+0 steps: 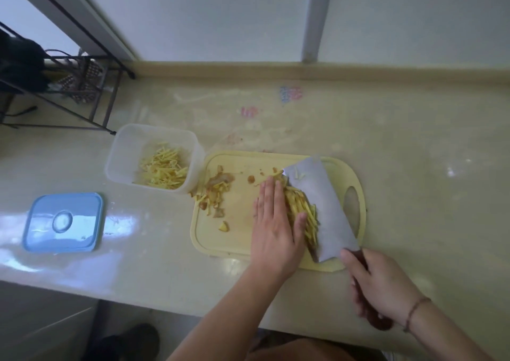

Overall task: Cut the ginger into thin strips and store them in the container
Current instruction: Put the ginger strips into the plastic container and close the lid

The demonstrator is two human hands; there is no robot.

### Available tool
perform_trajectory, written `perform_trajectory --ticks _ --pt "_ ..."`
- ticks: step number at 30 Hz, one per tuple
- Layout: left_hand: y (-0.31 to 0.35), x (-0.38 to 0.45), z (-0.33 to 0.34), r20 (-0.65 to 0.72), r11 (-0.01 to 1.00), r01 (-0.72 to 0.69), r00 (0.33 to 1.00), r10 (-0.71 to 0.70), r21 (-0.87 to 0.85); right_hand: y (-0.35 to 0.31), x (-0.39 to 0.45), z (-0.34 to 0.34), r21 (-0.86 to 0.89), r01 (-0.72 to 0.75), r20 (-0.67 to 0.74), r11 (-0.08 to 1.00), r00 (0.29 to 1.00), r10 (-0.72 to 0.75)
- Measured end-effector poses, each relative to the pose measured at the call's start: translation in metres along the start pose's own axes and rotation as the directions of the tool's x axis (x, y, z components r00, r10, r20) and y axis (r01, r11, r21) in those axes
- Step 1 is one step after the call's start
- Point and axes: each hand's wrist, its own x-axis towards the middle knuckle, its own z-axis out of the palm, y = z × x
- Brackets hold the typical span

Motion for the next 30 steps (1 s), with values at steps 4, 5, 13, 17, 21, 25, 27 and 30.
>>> perform_trajectory --ticks 4,5,13,17,21,25,27,30 --pt "0.010 0.005 0.008 -0.026 0.995 -0.055 0.998 0.053 -0.082 -0.008 0.001 0.018 -0.035 0.048 0.077 0.998 0.996 -0.045" --pt "0.011 0.006 0.009 -0.041 0.995 -0.058 0.998 0.054 -0.085 -0.008 0.001 0.020 -0.036 0.055 0.087 0.998 0.995 -0.051" --pt "0.018 0.006 0.015 -0.063 0.995 -0.074 0.996 0.069 -0.065 0.000 -0.007 0.014 0.203 0.032 0.098 0.979 0.994 -0.053" --pt "0.035 0.008 0.020 -0.042 0.992 -0.103 0.994 0.100 -0.074 0.004 -0.015 0.004 0.290 0.019 0.079 0.957 0.996 -0.043" --pt "0.043 0.011 0.012 -0.044 0.990 -0.109 0.993 0.106 -0.086 0.000 -0.019 -0.004 0.313 0.045 0.066 0.949 0.995 -0.069" --pt "0.048 0.023 -0.020 -0.113 0.988 -0.115 0.988 0.104 -0.103 -0.028 -0.024 -0.006 0.331 0.085 0.073 0.940 0.991 -0.115" --pt "0.049 0.032 -0.045 -0.147 0.987 -0.116 0.984 0.100 -0.109 -0.052 -0.026 -0.004 0.336 0.120 0.076 0.934 0.985 -0.154" --pt "0.036 0.050 -0.088 -0.255 0.988 -0.132 0.961 0.108 -0.077 -0.096 -0.022 0.004 0.311 0.203 0.115 0.928 0.962 -0.249"
